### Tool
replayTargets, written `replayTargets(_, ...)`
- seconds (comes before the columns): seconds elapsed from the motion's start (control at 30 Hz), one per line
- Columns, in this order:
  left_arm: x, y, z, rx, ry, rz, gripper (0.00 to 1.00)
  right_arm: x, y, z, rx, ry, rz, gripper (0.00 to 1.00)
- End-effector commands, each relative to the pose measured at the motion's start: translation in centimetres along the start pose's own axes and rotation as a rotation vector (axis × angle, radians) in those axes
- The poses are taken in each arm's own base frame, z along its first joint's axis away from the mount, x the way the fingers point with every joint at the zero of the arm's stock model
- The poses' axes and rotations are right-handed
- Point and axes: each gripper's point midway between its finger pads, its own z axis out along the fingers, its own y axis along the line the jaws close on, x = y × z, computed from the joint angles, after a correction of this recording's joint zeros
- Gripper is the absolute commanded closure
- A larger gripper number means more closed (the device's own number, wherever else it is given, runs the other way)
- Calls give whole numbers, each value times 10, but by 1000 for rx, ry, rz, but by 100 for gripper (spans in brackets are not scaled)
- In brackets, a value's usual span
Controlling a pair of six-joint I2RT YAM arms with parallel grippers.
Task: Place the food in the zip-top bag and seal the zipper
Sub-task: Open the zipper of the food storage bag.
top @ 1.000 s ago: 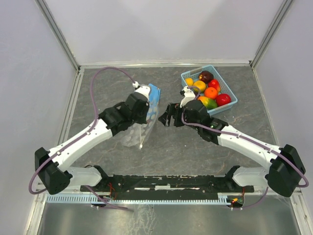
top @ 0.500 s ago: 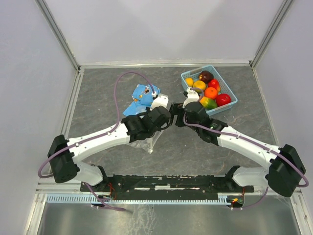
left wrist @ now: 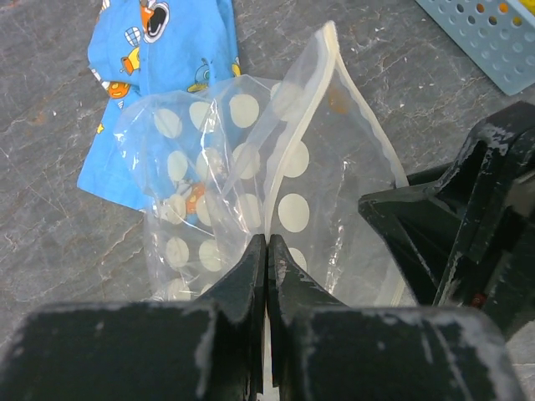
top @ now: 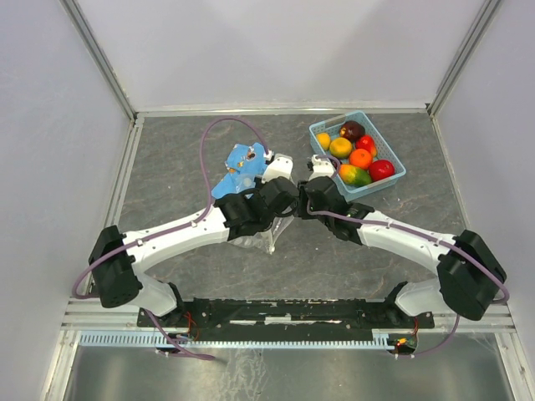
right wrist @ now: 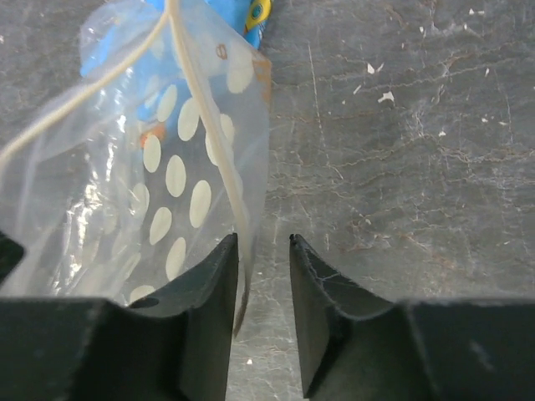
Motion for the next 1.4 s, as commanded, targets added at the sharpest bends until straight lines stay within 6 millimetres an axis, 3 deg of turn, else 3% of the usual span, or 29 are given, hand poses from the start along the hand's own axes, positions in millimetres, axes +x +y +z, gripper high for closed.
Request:
replayTargets(0.0, -27, 9, -14, -4, -89, -60, 97, 1, -3, 8, 7, -30, -1, 67)
replayTargets(0.13, -18, 11, -14, 1, -82, -64, 97, 5, 0, 9, -19, -27, 15, 92)
replayTargets(0.2, -12, 10, -12, 2, -64, -57, 97, 4, 3, 8, -31, -30, 22, 98)
replayTargets(0.23, -8, 9, -10, 2, -49, -49, 96, 4, 4, 7, -36, -31, 25, 98)
replayTargets(0.4, 12, 6, -3, -6, 14, -26, 70, -3, 9, 2, -57, -46, 44, 98)
replayTargets(0.5, 20, 4, -1, 1, 32, -38, 61, -4, 9, 1, -57, -50, 52, 99)
replayTargets(0.87, 46, -10, 3, 15, 68, -54, 55, -5, 13, 3, -62, -47, 83, 98)
replayTargets(1.03, 57, 3, 5, -36, 64, -42, 59, -5, 4, -2, -30, -55, 76, 98)
replayTargets(1.23, 51, 17, 0, -87, 37, -24, 87, -2, -13, -8, 34, -63, 54, 98)
replayTargets(1.37, 39, 28, -7, -127, 8, -18, 96, -2, -20, -9, 66, -62, 25, 98)
